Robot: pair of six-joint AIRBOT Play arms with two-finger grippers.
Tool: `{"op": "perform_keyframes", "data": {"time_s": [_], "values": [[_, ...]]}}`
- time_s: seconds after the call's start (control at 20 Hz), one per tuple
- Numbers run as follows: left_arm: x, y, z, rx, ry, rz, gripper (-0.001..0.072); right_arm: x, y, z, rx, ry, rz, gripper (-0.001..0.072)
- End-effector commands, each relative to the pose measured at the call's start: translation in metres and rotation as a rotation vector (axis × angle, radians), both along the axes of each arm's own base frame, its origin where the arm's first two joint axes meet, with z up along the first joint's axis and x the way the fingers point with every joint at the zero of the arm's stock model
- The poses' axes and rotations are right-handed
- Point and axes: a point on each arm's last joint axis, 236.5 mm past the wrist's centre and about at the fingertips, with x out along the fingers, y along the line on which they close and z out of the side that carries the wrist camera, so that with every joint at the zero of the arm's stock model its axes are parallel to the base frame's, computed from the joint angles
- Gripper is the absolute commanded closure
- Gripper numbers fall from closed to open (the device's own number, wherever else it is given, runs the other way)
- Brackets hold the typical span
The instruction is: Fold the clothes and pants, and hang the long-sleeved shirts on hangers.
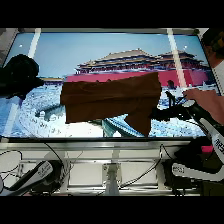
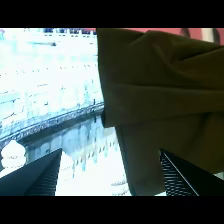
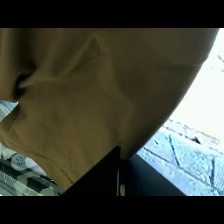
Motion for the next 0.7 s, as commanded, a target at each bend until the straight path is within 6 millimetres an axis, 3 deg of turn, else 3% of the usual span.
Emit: {"op": "perform_keyframes", "data": {"time_s": [0.0, 0.2, 0.3, 0.45, 0.65], "values": [[-0.015, 0.015, -0.030, 0.049, 0.078, 0.025, 0.0020, -0.003, -0.002, -0.003, -0.021, -0.002, 0.030, 0.0697], [-0.048, -0.005, -0.101, -0.046, 0.224, 0.034, 0.0020, -0.003, -0.002, -0.003, -0.021, -0.002, 0.029, 0.0697], [-0.059, -0.030, -0.128, -0.171, 0.268, 0.057, 0.0020, -0.003, -0.002, -0.003, -0.022, -0.003, 0.029, 0.0696], [-0.066, -0.060, -0.149, -0.327, 0.310, 0.090, 0.0019, -0.002, -0.002, -0.003, -0.023, -0.004, 0.028, 0.0696], [-0.080, -0.082, -0.173, -0.356, 0.389, 0.057, 0.0019, 0.000, -0.004, -0.004, -0.029, -0.010, 0.024, 0.0696]]}}
